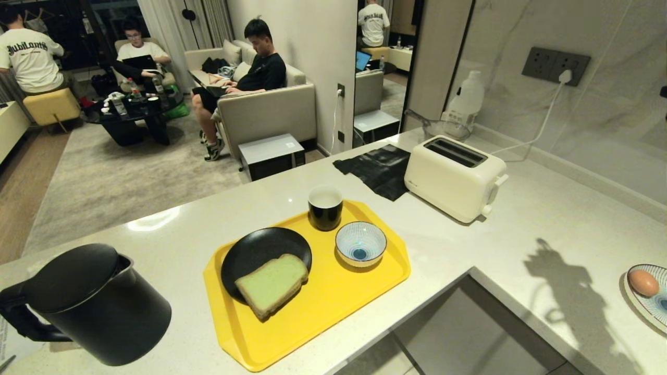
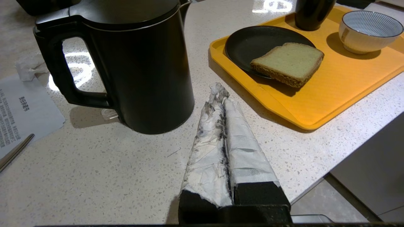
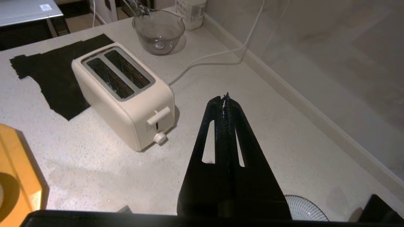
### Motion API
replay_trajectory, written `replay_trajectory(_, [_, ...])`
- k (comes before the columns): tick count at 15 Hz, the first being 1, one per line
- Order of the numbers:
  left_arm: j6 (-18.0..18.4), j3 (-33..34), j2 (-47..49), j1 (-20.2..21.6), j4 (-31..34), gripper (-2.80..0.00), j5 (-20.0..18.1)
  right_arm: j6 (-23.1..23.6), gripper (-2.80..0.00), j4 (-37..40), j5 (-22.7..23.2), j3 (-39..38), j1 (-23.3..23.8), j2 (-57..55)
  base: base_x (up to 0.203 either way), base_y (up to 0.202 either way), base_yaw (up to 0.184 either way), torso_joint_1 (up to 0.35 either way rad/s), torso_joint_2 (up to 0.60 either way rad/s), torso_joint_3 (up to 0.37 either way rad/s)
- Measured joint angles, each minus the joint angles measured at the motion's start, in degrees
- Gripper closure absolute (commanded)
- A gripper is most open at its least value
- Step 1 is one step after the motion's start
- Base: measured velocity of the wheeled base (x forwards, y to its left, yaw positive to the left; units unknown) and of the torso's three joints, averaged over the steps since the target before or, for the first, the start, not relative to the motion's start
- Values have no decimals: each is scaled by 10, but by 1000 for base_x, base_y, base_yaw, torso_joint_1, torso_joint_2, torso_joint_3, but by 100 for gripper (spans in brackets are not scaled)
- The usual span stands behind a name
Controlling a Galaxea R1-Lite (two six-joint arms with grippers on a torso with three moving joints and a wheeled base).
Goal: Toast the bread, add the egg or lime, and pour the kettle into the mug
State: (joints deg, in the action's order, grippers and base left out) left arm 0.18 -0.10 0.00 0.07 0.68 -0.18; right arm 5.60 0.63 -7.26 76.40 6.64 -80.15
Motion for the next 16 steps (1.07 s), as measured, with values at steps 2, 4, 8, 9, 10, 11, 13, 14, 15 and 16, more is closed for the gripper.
replay_trajectory(2, [0, 0, 0, 0, 0, 0, 0, 1, 0, -27, 23, -18, 4, -6, 0, 0, 0, 0, 0, 0])
replay_trajectory(4, [0, 0, 0, 0, 0, 0, 0, 9, 0, -29, 52, -30, 4, -10, 0, 0, 0, 0, 0, 0])
replay_trajectory(8, [0, 0, 0, 0, 0, 0, 0, 64, 0, -33, 65, -30, 4, -25, 0, 0, 0, 0, 0, 0])
replay_trajectory(9, [0, 0, 0, 0, 0, 0, 0, 69, 0, -37, 65, -30, 4, -27, 0, 0, 0, 0, 0, 0])
replay_trajectory(10, [0, 0, 0, 0, 0, 0, 0, 69, 0, -37, 64, -30, 4, -28, 0, 0, 0, 0, 0, 0])
replay_trajectory(11, [0, 0, 0, 0, 0, 0, 0, 70, 0, -37, 63, -31, 4, -28, 0, 0, 0, 0, 0, 0])
replay_trajectory(13, [0, 0, 0, 0, 0, 0, 0, 70, 0, -37, 62, -34, 4, -24, 0, 0, 0, 0, 0, 0])
replay_trajectory(14, [0, 0, 0, 0, 0, 0, 0, 70, 0, -37, 62, -36, 4, -21, 0, 0, 0, 0, 0, 0])
replay_trajectory(15, [0, 0, 0, 0, 0, 0, 0, 70, 0, -37, 61, -38, 4, -19, 0, 0, 0, 0, 0, 0])
replay_trajectory(16, [0, 0, 0, 0, 0, 0, 0, 70, 0, -37, 59, -39, 4, -18, 0, 0, 0, 0, 0, 0])
